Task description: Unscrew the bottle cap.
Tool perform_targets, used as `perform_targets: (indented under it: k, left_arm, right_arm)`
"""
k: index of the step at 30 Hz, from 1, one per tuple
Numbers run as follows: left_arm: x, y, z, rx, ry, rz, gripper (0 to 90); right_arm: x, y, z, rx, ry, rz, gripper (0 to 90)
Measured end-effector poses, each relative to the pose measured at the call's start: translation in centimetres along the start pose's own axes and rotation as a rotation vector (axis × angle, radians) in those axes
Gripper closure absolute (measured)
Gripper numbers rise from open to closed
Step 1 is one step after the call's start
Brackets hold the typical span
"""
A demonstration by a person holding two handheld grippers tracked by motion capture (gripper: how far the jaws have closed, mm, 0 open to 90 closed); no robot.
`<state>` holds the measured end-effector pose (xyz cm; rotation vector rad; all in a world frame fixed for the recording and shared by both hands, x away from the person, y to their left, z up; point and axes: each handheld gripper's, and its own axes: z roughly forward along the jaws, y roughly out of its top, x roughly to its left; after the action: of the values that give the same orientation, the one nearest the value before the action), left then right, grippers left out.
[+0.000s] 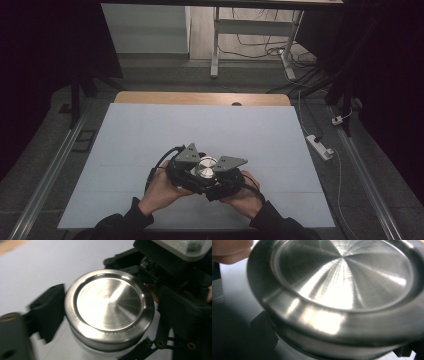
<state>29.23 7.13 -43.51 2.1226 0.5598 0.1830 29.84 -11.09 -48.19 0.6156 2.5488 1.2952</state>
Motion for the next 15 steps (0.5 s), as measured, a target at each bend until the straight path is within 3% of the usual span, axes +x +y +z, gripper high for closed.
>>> perform_targets:
  k: [3, 5, 6, 10, 15]
  left_arm:
    - [1.2, 0.0, -1.1, 0.021, -0.080, 0.061, 3.4]
    - [1.5, -0.1, -1.4, 0.029, -0.100, 0.084, 3.2]
    - [2.1, -0.3, -2.0, 0.031, -0.163, 0.128, 4.8]
    - [2.6, -0.8, -2.4, 0.030, -0.253, 0.188, 8.3]
    - [2.7, -1.1, -2.0, 0.030, -0.293, 0.219, 15.3]
  right_arm:
    - [0.1, 0.1, -0.1, -0.005, 0.026, -0.021, 14.8]
    - [0.2, 0.1, -0.1, -0.002, 0.054, -0.035, 14.8]
    - [0.3, 0.1, 0.0, 0.003, 0.066, -0.043, 14.8]
    - [0.9, 0.1, 0.3, 0.007, 0.112, -0.087, 14.8]
    - [1.5, 0.2, 0.3, 0.011, 0.152, -0.124, 14.8]
